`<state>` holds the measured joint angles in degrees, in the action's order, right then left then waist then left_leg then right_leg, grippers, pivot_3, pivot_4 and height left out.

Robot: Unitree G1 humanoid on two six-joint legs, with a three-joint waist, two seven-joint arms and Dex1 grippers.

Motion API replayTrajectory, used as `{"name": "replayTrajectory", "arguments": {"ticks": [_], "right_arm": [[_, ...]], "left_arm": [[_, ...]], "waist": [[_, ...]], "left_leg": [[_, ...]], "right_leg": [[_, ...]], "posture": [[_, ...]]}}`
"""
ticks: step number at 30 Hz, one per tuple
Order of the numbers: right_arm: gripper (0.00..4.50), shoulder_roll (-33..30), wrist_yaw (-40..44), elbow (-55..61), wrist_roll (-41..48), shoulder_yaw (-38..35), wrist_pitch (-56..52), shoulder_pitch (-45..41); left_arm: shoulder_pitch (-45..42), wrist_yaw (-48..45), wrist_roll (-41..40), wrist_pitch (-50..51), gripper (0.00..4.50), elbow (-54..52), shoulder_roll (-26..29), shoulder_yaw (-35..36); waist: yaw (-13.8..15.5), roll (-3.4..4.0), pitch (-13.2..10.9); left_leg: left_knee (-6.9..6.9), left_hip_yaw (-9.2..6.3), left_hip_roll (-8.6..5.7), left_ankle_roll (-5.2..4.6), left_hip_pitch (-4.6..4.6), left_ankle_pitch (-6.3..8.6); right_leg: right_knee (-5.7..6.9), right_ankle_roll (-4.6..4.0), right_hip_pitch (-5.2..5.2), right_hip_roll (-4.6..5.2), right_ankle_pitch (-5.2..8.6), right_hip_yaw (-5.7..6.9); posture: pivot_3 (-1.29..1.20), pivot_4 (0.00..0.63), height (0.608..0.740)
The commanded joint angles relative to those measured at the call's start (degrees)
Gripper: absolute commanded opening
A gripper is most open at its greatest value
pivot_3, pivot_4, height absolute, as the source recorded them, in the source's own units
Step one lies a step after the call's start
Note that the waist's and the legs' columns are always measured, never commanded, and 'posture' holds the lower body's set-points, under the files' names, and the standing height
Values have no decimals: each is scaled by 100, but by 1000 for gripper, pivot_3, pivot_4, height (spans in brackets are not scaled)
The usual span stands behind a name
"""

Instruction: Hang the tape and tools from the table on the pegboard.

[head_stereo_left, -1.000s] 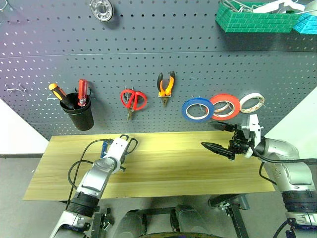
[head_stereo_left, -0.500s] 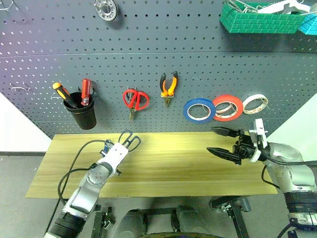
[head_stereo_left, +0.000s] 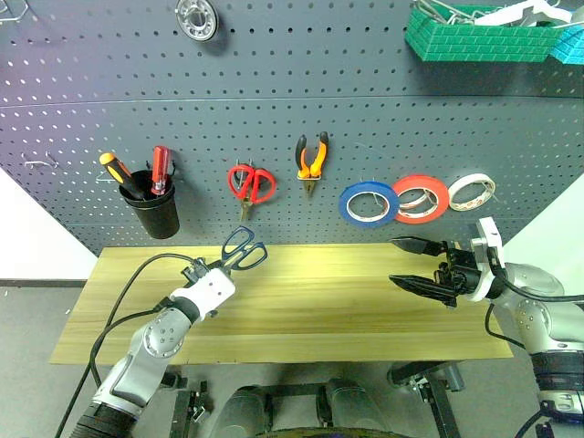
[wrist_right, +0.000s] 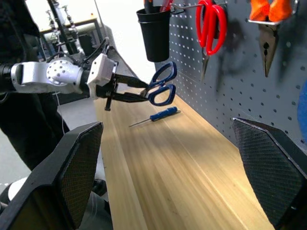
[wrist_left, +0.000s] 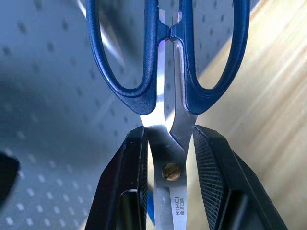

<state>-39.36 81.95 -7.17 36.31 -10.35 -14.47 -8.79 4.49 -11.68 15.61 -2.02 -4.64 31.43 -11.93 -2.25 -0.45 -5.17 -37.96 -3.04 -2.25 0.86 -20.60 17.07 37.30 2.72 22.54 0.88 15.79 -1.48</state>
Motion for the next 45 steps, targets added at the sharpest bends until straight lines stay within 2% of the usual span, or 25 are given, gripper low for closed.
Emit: {"name": "replayTrajectory", "arguments": {"ticks": [1,12,17,26,35,45], "right_arm": [[4500,-105,136,87,130,-232,81,21],[4500,-13,294,-14,161,-343,199,140],[4500,76,252,29,630,-516,-242,102],[4500,390,-7,180,1029,-759,-495,258],[4500,922,-272,63,810,-767,-15,699],[4500,934,-236,5,784,-808,57,856]], "left_arm": [[-3,160,180,-532,1072,-154,90,235],[188,876,758,-1608,1072,-211,87,592],[129,1107,901,-1911,1072,-213,53,777],[-71,1188,987,-2001,1072,-164,-82,858],[-256,1142,961,-1982,1072,-129,-223,847],[-548,1174,850,-1821,1072,164,-435,1022]], "waist": [[-2,1,0],[-10,10,6],[-10,15,9],[-12,23,16],[-30,47,38],[-28,61,56]], "left_leg": [[0,0,0,0,0,0],[0,3,0,-2,4,1],[-1,4,0,-3,11,1],[-2,7,0,-3,10,0],[-5,10,0,-3,12,0],[-14,10,0,-3,20,0]], "right_leg": [[0,0,0,0,0,0],[2,1,-3,0,0,-1],[3,1,-9,0,-1,-1],[5,2,-9,0,-1,0],[9,3,-10,-1,-2,-1],[19,4,-15,-5,-2,-1]], "posture": [[-125,38,730],[-127,34,730],[-126,33,730],[-128,27,730],[-134,22,730],[-140,23,730]]}}
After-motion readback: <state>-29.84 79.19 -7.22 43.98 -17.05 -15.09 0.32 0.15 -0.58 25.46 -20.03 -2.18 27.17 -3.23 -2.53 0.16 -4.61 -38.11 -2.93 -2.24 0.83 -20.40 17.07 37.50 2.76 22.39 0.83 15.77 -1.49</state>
